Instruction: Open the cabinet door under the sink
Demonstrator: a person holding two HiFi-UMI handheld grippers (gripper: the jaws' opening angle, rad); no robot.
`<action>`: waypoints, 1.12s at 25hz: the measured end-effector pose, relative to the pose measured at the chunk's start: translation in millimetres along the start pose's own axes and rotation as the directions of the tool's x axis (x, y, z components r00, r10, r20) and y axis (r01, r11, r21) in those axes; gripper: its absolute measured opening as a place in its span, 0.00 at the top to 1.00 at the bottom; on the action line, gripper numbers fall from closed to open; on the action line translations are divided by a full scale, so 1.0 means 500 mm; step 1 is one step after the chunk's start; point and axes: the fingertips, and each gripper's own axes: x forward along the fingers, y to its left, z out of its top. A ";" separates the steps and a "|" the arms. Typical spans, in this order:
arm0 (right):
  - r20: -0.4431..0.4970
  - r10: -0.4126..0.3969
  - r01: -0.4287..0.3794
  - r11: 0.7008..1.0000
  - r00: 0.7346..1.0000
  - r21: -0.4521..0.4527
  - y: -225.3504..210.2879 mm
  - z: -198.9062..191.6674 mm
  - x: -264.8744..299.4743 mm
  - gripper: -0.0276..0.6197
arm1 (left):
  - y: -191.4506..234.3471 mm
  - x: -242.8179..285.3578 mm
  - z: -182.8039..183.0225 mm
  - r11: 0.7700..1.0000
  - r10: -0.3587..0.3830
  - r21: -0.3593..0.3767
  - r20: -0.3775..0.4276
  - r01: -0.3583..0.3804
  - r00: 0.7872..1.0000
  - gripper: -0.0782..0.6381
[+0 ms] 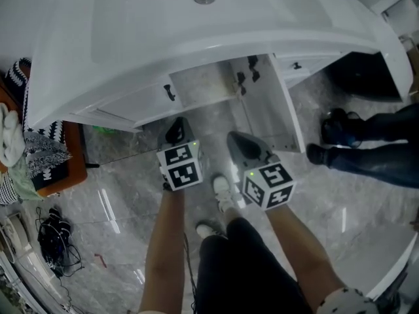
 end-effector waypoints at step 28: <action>-0.018 0.012 -0.012 1.000 1.000 -0.011 0.005 0.021 0.041 0.95 | 0.075 0.120 0.056 0.992 0.123 -0.033 0.012 -0.123 0.992 0.66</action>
